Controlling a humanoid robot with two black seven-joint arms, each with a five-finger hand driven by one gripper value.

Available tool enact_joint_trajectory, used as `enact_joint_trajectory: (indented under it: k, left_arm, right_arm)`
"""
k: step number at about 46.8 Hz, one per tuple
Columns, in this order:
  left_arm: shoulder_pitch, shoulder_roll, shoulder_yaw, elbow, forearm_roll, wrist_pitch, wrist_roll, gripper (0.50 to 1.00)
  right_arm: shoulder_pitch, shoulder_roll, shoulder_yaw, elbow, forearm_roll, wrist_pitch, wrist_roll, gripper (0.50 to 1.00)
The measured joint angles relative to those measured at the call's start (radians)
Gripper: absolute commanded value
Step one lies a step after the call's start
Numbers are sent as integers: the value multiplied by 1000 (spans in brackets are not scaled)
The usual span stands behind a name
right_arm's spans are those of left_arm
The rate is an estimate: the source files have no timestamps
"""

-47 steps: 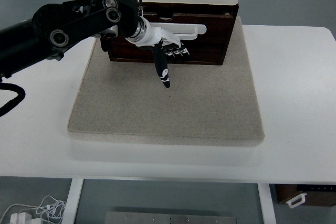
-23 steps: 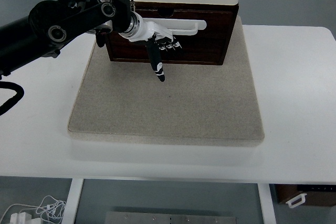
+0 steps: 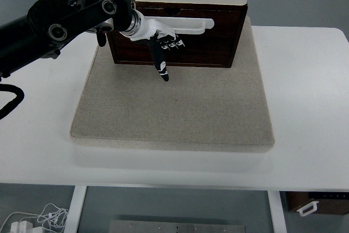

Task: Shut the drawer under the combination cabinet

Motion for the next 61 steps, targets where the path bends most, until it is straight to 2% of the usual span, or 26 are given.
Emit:
enact_joint_trajectory:
  k: [12,26,33,41,45,52,61]
  left_arm:
    - [4,0,-20,-12,-6,-12,-2,996]
    - [8,-1,-44,-99,-16,-42,-27,996]
    - [12,-8,-111,-136,-24,-42,-64,996]
    - [12,-41,-254,-155,-87,-42,-90,996]
    - [8,-56,-331,-152,-117,-42,-123,996]
    - [2,-75,-446,-152,-128,-42,-230,996]
    - [-21,-74,-666,-144,-154,-37,-288,996]
  right_arm:
    - [0,0,1,0,0,0,0,952]
    - [0,0,0,0,0,0,0,952]
    - [0,0,0,0,0,0,0,952]
    - [0,0,0,0,0,0,0,952]
    - [0,0,0,0,0,0,0,952]
    - [0,0,1,0,0,0,0,952]
    - [0,0,0,0,0,0,0,952]
